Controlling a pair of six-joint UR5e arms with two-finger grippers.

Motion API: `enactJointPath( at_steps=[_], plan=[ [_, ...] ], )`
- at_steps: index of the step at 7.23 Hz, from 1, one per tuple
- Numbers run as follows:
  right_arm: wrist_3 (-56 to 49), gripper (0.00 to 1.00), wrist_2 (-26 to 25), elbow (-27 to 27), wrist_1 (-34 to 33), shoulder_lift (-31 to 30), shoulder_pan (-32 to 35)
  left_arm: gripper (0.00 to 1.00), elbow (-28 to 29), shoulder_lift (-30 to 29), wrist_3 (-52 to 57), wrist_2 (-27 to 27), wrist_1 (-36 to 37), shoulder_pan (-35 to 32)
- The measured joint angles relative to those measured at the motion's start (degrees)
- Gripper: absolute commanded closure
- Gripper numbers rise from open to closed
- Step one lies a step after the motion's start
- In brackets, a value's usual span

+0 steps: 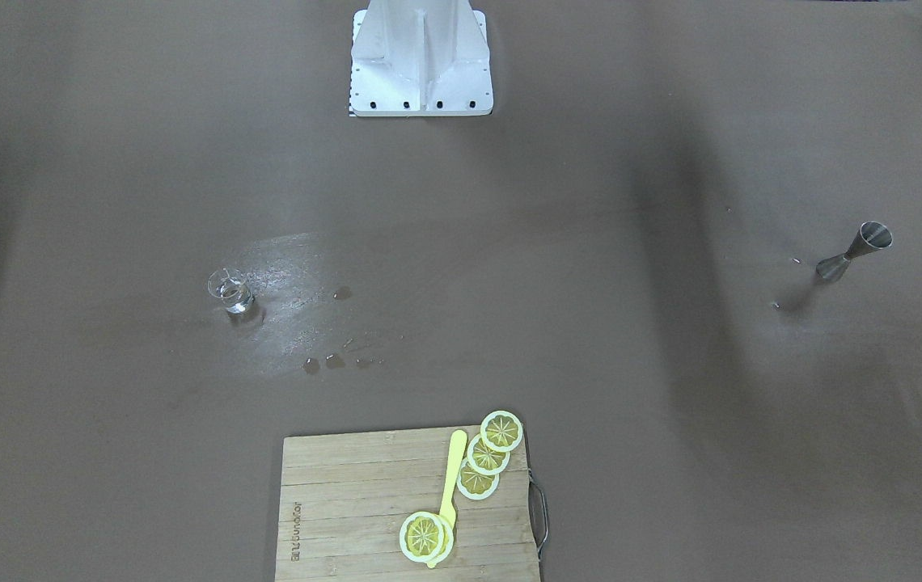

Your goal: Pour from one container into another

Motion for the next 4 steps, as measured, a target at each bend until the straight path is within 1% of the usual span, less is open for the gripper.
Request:
enactJointPath(
  at_steps=[2,3,4],
  plan=[
    [-0.52,0.0,-0.04,-0.15,0.27,-0.33,-0.12,0.02,0.12,0.35,13.8,-1.53,5.77,-3.54],
    [-0.64,0.0,-0.08,-0.28,0.32,-0.43,-0.25,0.02,0.16,0.73,19.37,-2.28,7.04,-4.3],
    [-0.69,0.0,-0.16,-0.38,0.3,-0.43,-0.42,0.02,0.06,1.4,22.28,-2.7,7.24,-4.6]
  ],
)
